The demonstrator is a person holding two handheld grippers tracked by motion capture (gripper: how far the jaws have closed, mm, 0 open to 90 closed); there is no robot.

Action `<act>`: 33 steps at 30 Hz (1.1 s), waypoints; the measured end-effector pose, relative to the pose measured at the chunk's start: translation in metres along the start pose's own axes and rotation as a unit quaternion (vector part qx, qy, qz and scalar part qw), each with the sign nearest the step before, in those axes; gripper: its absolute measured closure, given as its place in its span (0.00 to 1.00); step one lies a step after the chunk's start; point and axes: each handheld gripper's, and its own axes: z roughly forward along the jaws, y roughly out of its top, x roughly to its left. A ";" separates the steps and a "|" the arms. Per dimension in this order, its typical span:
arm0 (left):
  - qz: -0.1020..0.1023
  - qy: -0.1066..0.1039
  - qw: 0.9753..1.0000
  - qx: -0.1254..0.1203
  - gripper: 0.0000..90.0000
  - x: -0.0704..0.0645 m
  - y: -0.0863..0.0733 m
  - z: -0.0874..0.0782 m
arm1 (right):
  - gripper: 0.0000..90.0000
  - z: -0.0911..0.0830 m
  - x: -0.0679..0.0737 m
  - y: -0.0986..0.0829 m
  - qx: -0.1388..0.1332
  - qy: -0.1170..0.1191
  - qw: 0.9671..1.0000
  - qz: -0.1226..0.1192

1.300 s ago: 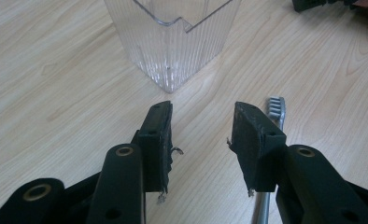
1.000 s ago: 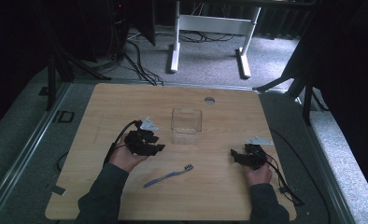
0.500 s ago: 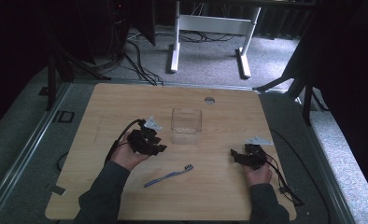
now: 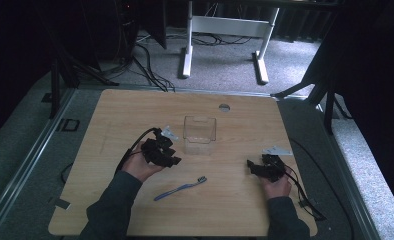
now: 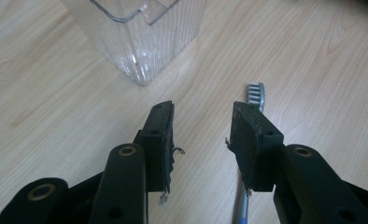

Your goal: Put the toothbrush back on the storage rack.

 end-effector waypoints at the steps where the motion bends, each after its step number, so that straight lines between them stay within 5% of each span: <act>1: 0.000 0.000 1.000 0.000 0.66 0.000 0.000 0.000 | 0.32 0.000 0.000 0.000 0.000 0.000 1.000 0.000; 18: 0.023 -0.012 0.998 0.055 0.66 -0.012 0.013 0.020 | 0.32 0.000 0.000 0.000 0.000 0.000 1.000 -0.001; 33: 0.048 -0.023 0.994 0.100 0.68 -0.022 0.014 0.034 | 0.32 0.000 0.000 0.000 0.000 0.000 1.000 -0.001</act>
